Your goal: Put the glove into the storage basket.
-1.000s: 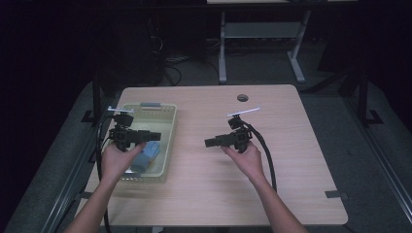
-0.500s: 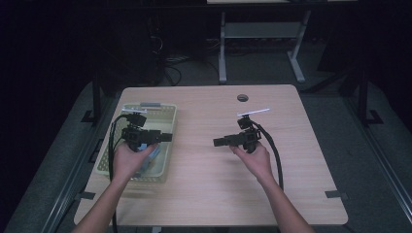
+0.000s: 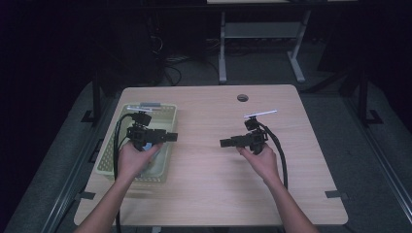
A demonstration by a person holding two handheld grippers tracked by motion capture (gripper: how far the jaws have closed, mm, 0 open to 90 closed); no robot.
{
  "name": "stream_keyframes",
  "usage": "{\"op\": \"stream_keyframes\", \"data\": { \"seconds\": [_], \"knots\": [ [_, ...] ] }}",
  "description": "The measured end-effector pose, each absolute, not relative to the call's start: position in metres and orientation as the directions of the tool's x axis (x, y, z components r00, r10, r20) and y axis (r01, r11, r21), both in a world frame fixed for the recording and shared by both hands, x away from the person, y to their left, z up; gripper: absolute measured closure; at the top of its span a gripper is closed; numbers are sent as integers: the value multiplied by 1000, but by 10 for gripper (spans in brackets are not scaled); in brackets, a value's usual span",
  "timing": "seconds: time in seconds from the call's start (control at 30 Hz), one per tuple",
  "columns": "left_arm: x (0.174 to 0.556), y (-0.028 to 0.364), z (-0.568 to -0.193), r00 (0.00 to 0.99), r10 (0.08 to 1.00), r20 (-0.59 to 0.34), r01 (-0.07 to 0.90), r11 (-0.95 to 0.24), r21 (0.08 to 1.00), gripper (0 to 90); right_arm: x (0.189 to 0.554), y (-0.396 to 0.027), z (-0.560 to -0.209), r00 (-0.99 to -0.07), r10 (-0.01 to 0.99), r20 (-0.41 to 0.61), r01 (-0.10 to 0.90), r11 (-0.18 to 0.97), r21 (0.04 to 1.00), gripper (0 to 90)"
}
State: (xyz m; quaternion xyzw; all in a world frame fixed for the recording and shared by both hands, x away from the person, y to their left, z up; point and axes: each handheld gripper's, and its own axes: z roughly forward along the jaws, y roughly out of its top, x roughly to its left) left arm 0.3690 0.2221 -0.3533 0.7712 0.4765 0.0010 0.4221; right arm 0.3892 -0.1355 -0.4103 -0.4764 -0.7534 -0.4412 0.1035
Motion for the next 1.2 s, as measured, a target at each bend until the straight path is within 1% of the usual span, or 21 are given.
{"op": "stream_keyframes", "data": {
  "seconds": [0.37, 0.6, 0.77, 1.2],
  "knots": [
    [368, 198, -355, 572, 721, -391, 722, -217, 657, 316, 387, -157, -408, -504, 650, 569, 817, 145, 558, 290],
    [369, 182, -358, 587, 708, -393, 717, -230, 657, 311, 382, -170, -414, -502, 647, 573, 817, 139, 559, 290],
    [367, 170, -361, 596, 697, -398, 716, -238, 656, 308, 379, -182, -417, -484, 659, 577, 825, 124, 551, 285],
    [365, 152, -371, 611, 683, -400, 711, -251, 657, 307, 373, -202, -418, -470, 672, 572, 827, 109, 552, 284]
  ]
}}
